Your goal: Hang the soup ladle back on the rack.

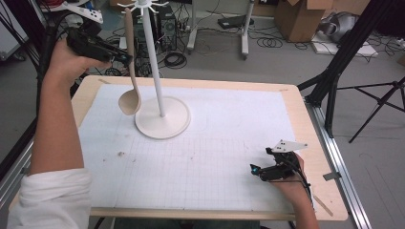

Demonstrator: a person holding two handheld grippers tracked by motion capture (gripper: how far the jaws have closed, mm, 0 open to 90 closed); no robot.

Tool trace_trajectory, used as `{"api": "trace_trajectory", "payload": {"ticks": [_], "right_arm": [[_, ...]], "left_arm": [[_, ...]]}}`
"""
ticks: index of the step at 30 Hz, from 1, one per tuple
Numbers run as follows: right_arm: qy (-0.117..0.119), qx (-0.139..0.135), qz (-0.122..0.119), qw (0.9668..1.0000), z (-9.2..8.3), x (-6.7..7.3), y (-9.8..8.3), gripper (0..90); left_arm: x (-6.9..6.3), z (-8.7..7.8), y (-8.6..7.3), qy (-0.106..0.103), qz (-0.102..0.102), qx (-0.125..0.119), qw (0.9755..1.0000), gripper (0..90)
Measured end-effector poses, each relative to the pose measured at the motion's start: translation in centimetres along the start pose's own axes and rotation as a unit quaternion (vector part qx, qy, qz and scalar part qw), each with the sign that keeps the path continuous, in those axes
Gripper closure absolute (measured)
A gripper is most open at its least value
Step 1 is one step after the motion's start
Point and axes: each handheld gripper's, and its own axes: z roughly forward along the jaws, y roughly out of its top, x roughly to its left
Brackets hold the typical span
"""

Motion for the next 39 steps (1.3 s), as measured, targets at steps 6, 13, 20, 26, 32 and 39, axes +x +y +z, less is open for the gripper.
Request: {"api": "trace_trajectory", "payload": {"ticks": [6,13,20,26,32,39], "right_arm": [[0.001,0.002,0.001,1.0,0.1,0.0,0.0,4.5],[0.002,0.002,0.0,1.0,0.0,0.0,0.0,4.6],[0.003,-0.002,-0.001,1.0,-0.1,0.1,0.1,4.6],[0.004,-0.007,0.001,1.0,-0.3,0.2,0.2,4.6],[0.005,-0.006,0.001,1.0,-0.2,0.2,0.3,4.5],[0.006,-0.006,0.0,1.0,-0.2,0.1,0.2,4.6]], "left_arm": [[-0.1,0.4,0.1,0.001,-0.004,0.0,1.0,75.4],[-0.1,0.0,0.0,0.012,-0.003,-0.001,0.9999,73.3],[-1.0,-0.9,-0.7,0.015,-0.006,-0.009,0.9998,53.7],[-1.9,-1.2,-2.5,0.006,-0.01,-0.028,0.9996,44.2],[-3.1,-1.4,-3.9,-0.004,0.002,-0.036,0.9994,35.4],[-5.1,-1.0,-5.6,-0.02,0.019,-0.046,0.9986,24.7]]}}
